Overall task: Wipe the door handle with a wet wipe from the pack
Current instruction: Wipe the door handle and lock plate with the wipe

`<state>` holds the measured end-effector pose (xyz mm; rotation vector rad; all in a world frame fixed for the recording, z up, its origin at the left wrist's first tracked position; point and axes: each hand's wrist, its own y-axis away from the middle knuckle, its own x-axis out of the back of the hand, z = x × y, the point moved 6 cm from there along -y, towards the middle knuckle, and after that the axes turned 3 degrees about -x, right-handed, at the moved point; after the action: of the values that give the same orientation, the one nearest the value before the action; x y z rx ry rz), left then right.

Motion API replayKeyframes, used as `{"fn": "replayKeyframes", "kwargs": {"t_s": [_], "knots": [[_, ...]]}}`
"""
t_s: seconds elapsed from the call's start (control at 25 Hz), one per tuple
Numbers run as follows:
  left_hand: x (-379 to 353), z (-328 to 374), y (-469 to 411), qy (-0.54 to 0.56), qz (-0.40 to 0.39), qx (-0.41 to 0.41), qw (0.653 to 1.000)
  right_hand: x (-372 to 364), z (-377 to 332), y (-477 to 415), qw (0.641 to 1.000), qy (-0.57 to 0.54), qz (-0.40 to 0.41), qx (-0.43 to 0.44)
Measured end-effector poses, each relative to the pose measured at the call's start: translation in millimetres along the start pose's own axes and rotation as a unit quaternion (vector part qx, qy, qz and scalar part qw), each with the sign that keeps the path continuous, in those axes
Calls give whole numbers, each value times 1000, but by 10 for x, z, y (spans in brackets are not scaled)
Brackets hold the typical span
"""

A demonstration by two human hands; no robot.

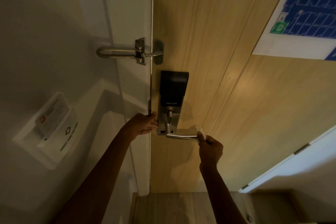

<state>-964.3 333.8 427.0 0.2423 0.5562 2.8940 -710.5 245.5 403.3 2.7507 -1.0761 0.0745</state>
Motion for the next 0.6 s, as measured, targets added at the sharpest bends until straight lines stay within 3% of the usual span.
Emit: {"fn": "replayKeyframes", "kwargs": {"t_s": [0.32,0.6], "knots": [[-20,-72,-16,-1,16,5,1000,39,67,-7,999,-28,-31,-15],[-116,-133,72,37,33,-5,999,-38,-239,-97,970,131,-40,200]]}}
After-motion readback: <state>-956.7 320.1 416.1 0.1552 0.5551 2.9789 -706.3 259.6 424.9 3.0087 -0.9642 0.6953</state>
